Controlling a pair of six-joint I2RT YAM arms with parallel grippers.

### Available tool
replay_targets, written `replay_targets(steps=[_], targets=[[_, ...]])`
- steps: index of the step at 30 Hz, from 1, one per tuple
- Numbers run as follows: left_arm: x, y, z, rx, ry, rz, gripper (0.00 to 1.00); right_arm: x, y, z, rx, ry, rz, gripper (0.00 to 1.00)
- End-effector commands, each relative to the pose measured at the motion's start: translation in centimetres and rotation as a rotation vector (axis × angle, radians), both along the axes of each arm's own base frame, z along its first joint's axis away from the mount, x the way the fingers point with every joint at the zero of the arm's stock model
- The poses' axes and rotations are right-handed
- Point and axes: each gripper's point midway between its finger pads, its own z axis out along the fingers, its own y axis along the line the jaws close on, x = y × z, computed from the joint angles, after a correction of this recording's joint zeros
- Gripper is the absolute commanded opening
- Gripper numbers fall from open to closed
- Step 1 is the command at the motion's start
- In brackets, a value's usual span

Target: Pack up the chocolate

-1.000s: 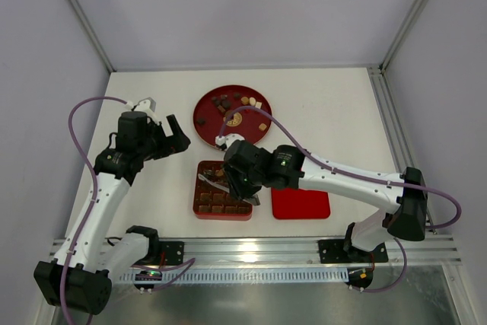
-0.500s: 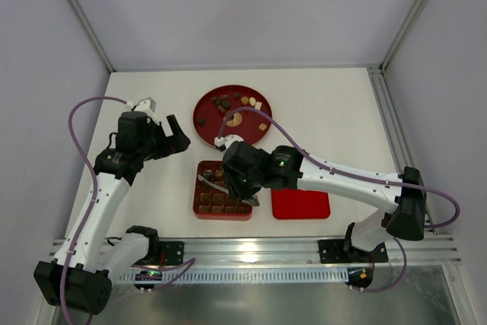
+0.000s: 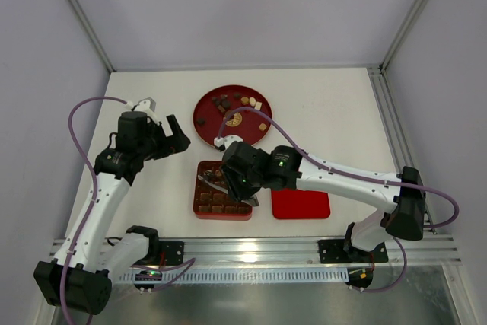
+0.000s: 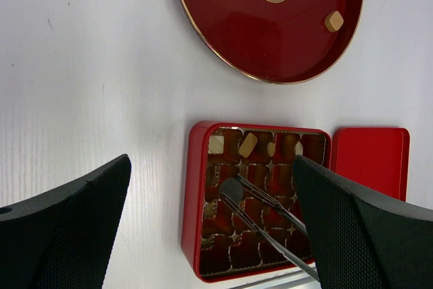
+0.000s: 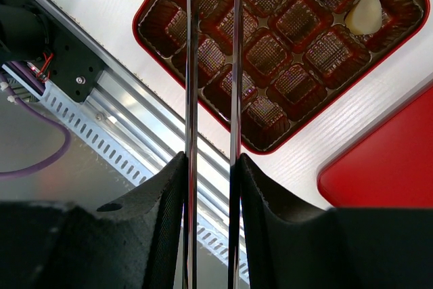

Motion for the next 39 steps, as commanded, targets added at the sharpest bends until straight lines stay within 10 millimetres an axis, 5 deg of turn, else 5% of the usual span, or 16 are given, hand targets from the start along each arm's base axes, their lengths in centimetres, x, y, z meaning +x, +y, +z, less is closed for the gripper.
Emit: replay_targets(steps=[1,26,33,39], targets=[[0.0,-0.2,0.7,-0.004,-0.033,-0.018,1.00,0.2,1.2,0.8,0.045,-0.019,0.006,0.38],[0.0,-0.1,0.7,-0.002,-0.033,-0.016,1.00,1.5,0.4,2.2,0.028,-0.086,-0.010,0.41],[0.0,-0.2,0.6,-0.003,-0.030,-0.016,1.00,3.3,-0.5,4.3,0.062,-0.123,-0.033,0.41],[0.0,-0.2,0.6,-0.002,-0.029,-0.017,1.00,7.6,-2.5,6.2,0.087,-0.163,-0.098,0.41]])
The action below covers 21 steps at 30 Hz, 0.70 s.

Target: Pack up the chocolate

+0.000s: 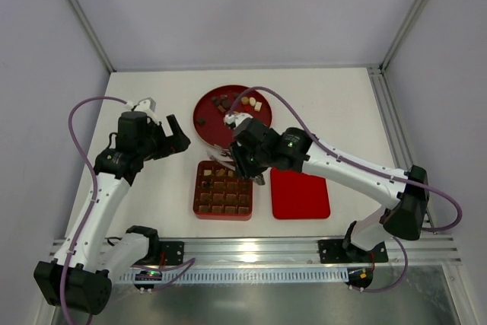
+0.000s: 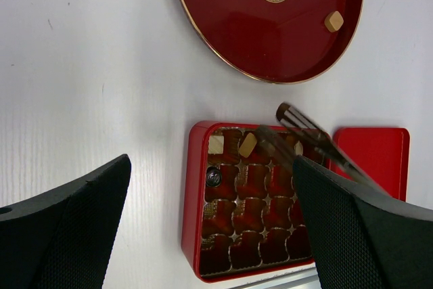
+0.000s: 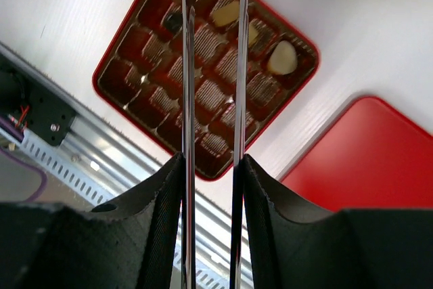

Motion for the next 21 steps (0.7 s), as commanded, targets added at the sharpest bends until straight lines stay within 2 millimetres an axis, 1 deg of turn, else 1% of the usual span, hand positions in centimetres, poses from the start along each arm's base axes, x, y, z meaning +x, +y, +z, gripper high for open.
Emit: replay_targets(steps=[1,2,4,5,6,7,8,9,10,11,13,14,15,16,17,18,19,20,21], targets=[[0.1,-0.2,0.7,-0.003,-0.032,-0.017,1.00,3.3,-1.1,4.7,0.090,-0.102,-0.031,0.41],[0.0,-0.2,0.6,-0.002,-0.029,-0.017,1.00,5.0,-2.0,4.7,0.087,-0.106,-0.071,0.41],[0.0,-0.2,0.5,-0.003,-0.027,-0.016,1.00,7.0,-2.9,5.2,0.088,-0.128,-0.097,0.40],[0.1,-0.1,0.5,-0.002,-0.025,-0.015,1.00,8.7,-3.5,5.2,0.088,-0.136,-0.131,0.41],[0.1,-0.2,0.5,0.000,-0.024,-0.017,1.00,9.8,-4.0,5.1,0.078,-0.143,-0.151,0.41],[0.1,-0.2,0.5,-0.001,-0.026,-0.017,1.00,10.7,-4.3,5.1,0.067,-0.153,-0.160,0.41],[0.1,-0.1,0.4,0.000,-0.023,-0.016,1.00,11.9,-4.1,5.0,0.060,-0.152,-0.166,0.41],[0.1,-0.2,0.5,-0.002,-0.022,-0.016,1.00,13.2,-4.8,4.9,0.056,-0.155,-0.193,0.40],[0.1,-0.1,0.5,0.000,-0.024,-0.016,1.00,14.1,-4.9,4.7,0.047,-0.157,-0.200,0.41],[0.1,-0.2,0.4,-0.001,-0.021,-0.019,1.00,15.3,-4.7,4.4,0.036,-0.157,-0.202,0.41],[0.1,-0.2,0.4,-0.002,-0.021,-0.016,1.00,17.2,-5.0,4.1,0.024,-0.153,-0.224,0.41],[0.1,-0.1,0.4,0.000,-0.023,-0.016,1.00,18.0,-4.8,4.8,0.033,-0.167,-0.224,0.41],[0.1,-0.1,0.3,0.001,-0.018,-0.016,1.00,18.9,-4.6,3.5,0.018,-0.144,-0.229,0.41],[0.2,-0.2,0.4,-0.002,-0.021,-0.018,1.00,19.4,-4.5,3.3,0.025,-0.130,-0.226,0.41],[0.1,-0.2,0.3,-0.002,-0.018,-0.020,1.00,20.2,-4.0,3.8,0.033,-0.145,-0.223,0.41],[0.1,-0.2,0.3,-0.001,-0.018,-0.018,1.00,20.6,-4.0,3.6,0.023,-0.144,-0.226,0.41],[0.1,-0.2,0.3,-0.003,-0.016,-0.019,1.00,21.2,-3.6,2.2,-0.003,-0.126,-0.225,0.41],[0.1,-0.2,0.3,-0.002,-0.018,-0.020,1.00,21.9,-3.2,3.1,0.009,-0.144,-0.223,0.41],[0.1,-0.3,0.3,-0.004,-0.017,-0.020,1.00,22.0,-3.0,2.8,0.004,-0.137,-0.215,0.40]])
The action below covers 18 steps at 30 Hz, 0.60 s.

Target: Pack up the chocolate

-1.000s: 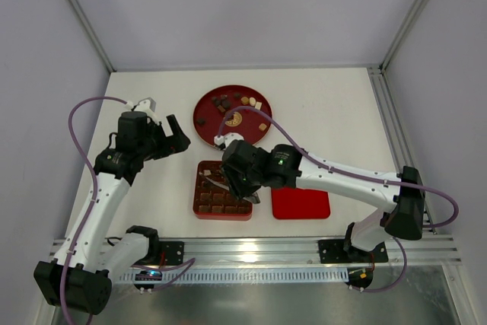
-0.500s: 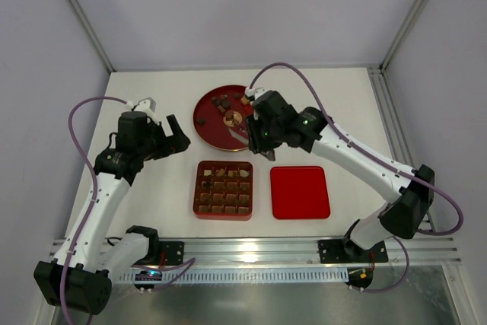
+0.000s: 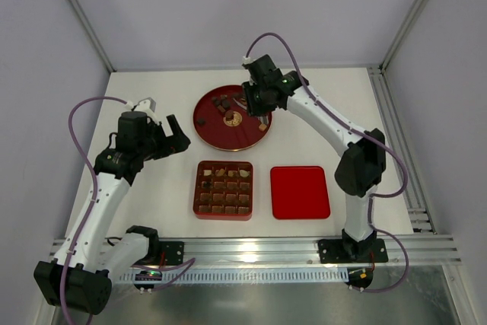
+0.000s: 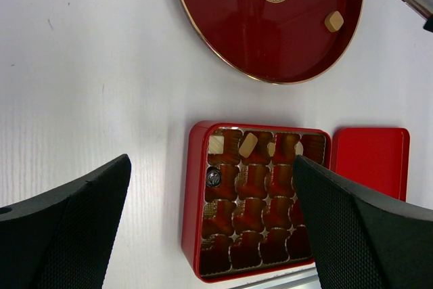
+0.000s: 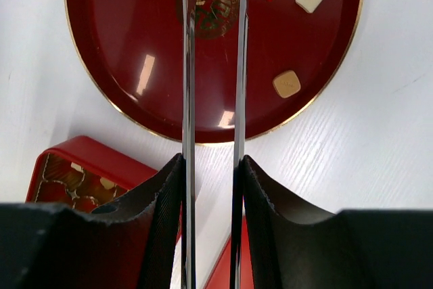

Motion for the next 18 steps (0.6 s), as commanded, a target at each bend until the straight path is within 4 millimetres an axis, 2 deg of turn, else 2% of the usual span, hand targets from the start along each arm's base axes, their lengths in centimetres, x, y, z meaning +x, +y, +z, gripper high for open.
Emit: replay_targets(steps=[1,2,4,8,18], targets=[[0.1,-0.2,0.3,-0.003,-0.018,-0.021,1.00,1.5,1.7,1.9,0.028,-0.049,0.050,0.41],[0.1,-0.3,0.4,-0.003,-0.019,-0.023,1.00,1.8,2.3,2.4,0.044,-0.058,0.057,0.40],[0.1,-0.2,0.3,-0.002,-0.018,-0.020,1.00,2.2,2.7,1.1,0.032,-0.031,0.065,0.40],[0.1,-0.2,0.3,-0.002,-0.018,-0.020,1.00,3.0,3.4,0.5,0.032,-0.027,0.075,0.40],[0.1,-0.2,0.5,-0.003,-0.023,-0.020,1.00,2.9,5.1,-1.0,0.015,-0.013,0.109,0.40]])
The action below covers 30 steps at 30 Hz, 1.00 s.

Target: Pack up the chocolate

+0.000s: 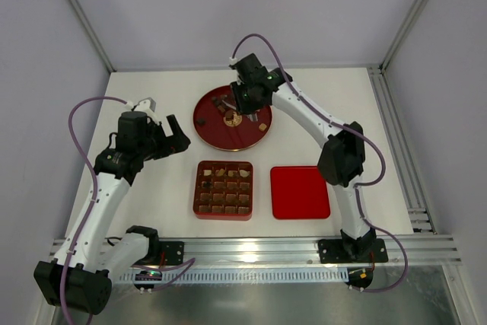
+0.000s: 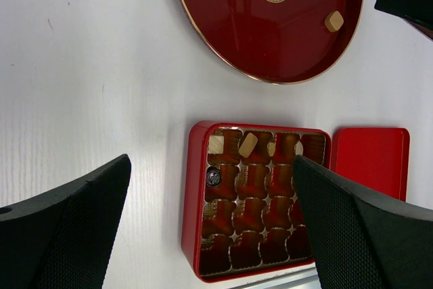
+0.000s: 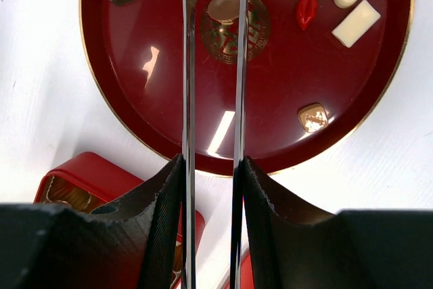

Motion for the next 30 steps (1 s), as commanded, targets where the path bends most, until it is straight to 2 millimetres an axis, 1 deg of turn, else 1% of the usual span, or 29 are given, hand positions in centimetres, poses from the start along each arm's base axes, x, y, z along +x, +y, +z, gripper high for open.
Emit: replay_targets(steps=[1,5,12,17,23,27,30], targets=[[0.1,-0.2,0.4,-0.003,-0.019,-0.019,1.00,0.1,1.7,1.5,0.026,-0.040,0.044,0.41],[0.1,-0.2,0.4,-0.003,-0.023,-0.020,1.00,0.1,1.9,0.6,0.016,-0.024,0.046,0.41],[0.1,-0.2,0.4,-0.003,-0.022,-0.018,0.99,-0.2,2.6,-0.3,-0.008,-0.018,0.058,0.40],[0.0,-0.2,0.5,-0.004,-0.024,-0.021,1.00,-0.1,2.4,-1.4,-0.034,-0.005,0.049,0.41],[0.0,-0.2,0.3,-0.002,-0.020,-0.021,1.00,0.2,2.5,-1.8,-0.041,-0.004,0.046,0.41],[0.1,-0.2,0.4,-0.001,-0.021,-0.019,1.00,0.4,2.5,-2.0,-0.045,-0.005,0.043,0.38],[0.1,-0.2,0.4,0.000,-0.021,-0.017,1.00,0.5,2.7,-2.0,-0.044,-0.006,0.042,0.37]])
